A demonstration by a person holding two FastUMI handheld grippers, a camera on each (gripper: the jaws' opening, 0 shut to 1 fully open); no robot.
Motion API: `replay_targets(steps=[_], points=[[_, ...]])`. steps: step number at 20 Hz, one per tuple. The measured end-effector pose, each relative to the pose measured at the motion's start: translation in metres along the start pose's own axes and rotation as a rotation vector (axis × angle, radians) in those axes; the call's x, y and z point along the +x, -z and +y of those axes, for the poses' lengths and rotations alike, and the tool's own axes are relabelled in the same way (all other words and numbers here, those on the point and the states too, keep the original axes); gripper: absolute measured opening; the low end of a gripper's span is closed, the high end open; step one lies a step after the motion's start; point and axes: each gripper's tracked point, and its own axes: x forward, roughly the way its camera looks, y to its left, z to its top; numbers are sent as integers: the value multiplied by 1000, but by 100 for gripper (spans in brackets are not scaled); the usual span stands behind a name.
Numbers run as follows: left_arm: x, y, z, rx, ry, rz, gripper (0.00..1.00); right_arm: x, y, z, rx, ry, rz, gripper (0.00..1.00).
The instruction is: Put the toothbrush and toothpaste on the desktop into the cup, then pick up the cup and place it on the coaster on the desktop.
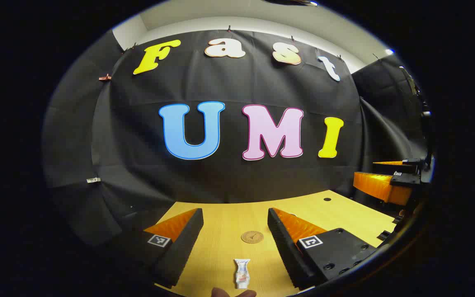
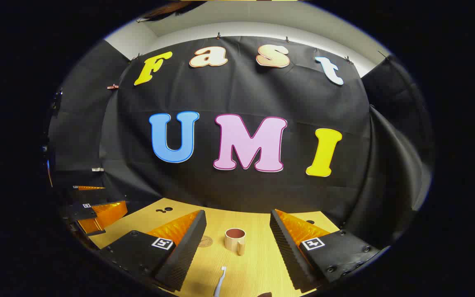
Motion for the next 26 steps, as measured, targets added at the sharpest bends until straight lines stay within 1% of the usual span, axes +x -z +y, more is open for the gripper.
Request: replay_targets(steps=[7, 14, 21, 26], points=[[2, 2, -2, -8, -3, 12, 97, 5, 7, 2, 8, -15, 22, 95], [8, 6, -3, -15, -7, 25, 97, 11, 10, -3, 18, -7, 35, 95], [17, 21, -15, -19, 41, 66, 97, 13, 16, -7, 12, 18, 52, 95], [25, 63, -27, 6, 98, 175, 97, 3, 28, -20, 9, 59, 92, 96]])
